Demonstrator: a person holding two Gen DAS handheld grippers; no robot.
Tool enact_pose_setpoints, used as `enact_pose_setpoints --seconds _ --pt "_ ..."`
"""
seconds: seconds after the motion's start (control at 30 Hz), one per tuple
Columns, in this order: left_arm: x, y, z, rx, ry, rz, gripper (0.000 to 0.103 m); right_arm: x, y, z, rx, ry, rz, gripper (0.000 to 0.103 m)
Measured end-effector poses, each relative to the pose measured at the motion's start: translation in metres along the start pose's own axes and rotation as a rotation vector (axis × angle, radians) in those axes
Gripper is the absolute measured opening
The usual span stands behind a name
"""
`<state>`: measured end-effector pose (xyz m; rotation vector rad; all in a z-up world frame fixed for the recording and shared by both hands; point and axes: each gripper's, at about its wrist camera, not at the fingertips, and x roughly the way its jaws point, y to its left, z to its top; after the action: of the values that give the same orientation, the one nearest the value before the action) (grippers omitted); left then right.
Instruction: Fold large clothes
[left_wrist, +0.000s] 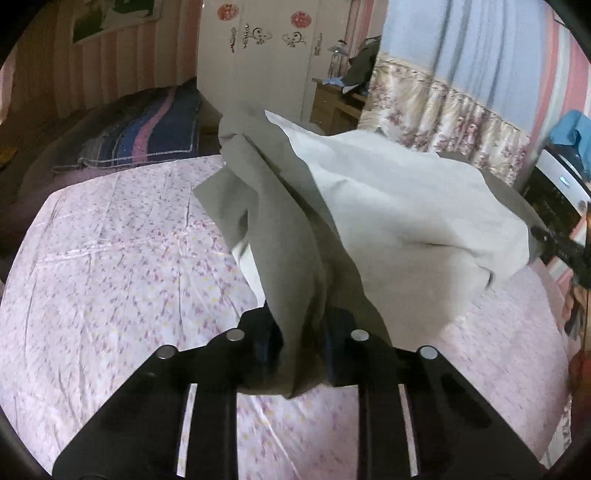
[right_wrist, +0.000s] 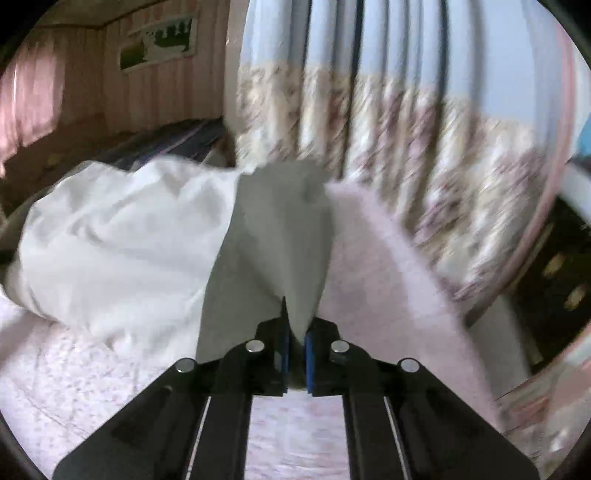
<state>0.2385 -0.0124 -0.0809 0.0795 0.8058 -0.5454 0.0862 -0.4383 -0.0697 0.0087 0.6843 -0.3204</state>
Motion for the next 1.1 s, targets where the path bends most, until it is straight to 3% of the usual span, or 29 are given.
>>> enact_pose_setpoints --seconds 0.17,0.27,0.37,0.43,0.47,0.53,0.57,0.6,0.7,0.8,0.97,1.1 --pt "-0.013 -0.004 -0.026 -0.027 0.021 0.004 0.016 0.010 -0.008 -0.013 -0.023 0.053 -0.028 0.005" --pt "0.006 0.011 -0.034 -0.068 0.074 -0.023 0.017 0.037 -0.005 -0.017 -0.041 0.109 -0.039 0.008" --pt "0.014 0.012 -0.034 -0.056 0.079 -0.003 0.020 0.038 0.000 -0.020 -0.049 0.139 -0.033 0.010" --pt "0.006 0.009 -0.032 -0.034 0.064 0.050 0.039 0.028 -0.008 -0.019 -0.017 0.135 0.001 0.013" --pt "0.001 0.008 -0.031 -0.025 0.051 0.079 0.045 0.019 -0.019 -0.015 0.034 0.125 0.074 0.014" --pt "-0.012 0.008 -0.026 -0.023 0.023 0.095 0.065 0.008 -0.030 -0.012 0.095 0.111 0.126 0.028" --pt "-0.017 0.010 -0.023 -0.024 0.011 0.091 0.068 0.002 -0.036 -0.007 0.119 0.091 0.148 0.045" --pt "-0.021 0.010 -0.019 -0.021 -0.001 0.088 0.070 -0.002 -0.039 -0.003 0.131 0.071 0.158 0.051" --pt "-0.025 0.009 0.001 -0.013 -0.027 0.088 0.076 -0.005 -0.041 0.016 0.128 0.041 0.164 0.051" --pt "-0.018 0.007 0.025 0.000 -0.028 0.081 0.092 0.009 -0.037 0.036 0.112 0.035 0.185 0.059" --pt "-0.002 0.006 0.063 0.012 -0.033 0.054 0.097 0.056 -0.031 0.074 0.106 0.077 0.222 0.061" --pt "0.032 0.008 0.088 0.015 0.037 -0.010 0.097 0.103 -0.028 0.105 0.119 0.175 0.251 0.071"
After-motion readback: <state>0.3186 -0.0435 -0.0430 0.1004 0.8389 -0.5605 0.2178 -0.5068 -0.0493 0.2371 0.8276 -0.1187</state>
